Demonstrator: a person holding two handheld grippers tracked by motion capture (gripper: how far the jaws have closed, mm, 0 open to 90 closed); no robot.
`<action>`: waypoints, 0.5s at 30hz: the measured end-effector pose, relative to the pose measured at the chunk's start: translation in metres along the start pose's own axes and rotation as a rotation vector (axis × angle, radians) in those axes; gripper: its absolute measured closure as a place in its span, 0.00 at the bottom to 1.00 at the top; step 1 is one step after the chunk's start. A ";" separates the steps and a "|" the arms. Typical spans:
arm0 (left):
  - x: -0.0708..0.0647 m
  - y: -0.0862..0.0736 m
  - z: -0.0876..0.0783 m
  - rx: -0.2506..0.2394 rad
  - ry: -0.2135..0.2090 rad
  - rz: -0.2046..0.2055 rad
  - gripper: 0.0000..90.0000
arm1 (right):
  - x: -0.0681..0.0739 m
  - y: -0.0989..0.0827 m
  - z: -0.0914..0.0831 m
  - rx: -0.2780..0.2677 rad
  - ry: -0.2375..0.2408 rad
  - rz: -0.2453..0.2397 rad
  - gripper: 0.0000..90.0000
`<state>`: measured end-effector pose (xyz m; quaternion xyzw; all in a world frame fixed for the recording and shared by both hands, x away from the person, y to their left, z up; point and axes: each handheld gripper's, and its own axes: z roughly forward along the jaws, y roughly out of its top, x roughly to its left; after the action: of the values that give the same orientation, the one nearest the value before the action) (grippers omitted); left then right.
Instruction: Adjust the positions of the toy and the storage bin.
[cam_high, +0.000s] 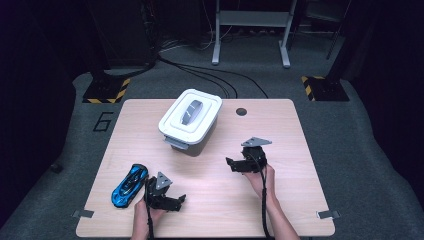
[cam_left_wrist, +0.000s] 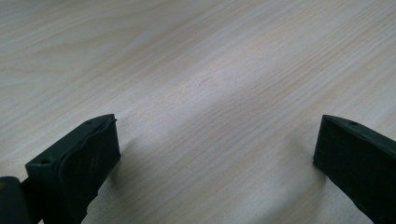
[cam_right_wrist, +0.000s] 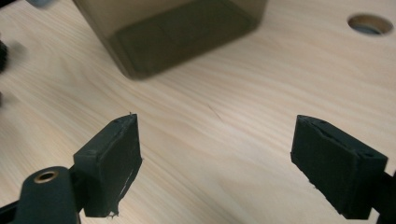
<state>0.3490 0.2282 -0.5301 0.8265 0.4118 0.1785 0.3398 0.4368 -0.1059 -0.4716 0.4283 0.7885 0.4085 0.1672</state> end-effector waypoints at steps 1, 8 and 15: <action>0.000 0.000 0.000 0.000 0.001 0.000 0.00 | -0.004 -0.004 0.000 0.006 -0.007 0.002 0.16; -0.001 0.000 0.000 -0.007 0.004 -0.008 0.00 | -0.029 -0.033 0.001 0.052 -0.041 0.040 0.16; -0.001 -0.001 -0.003 -0.049 0.006 -0.027 0.03 | -0.056 -0.055 0.001 0.075 -0.068 0.077 0.13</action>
<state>0.3463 0.2295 -0.5285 0.8117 0.4196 0.1863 0.3610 0.4399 -0.1672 -0.5197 0.4779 0.7800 0.3702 0.1618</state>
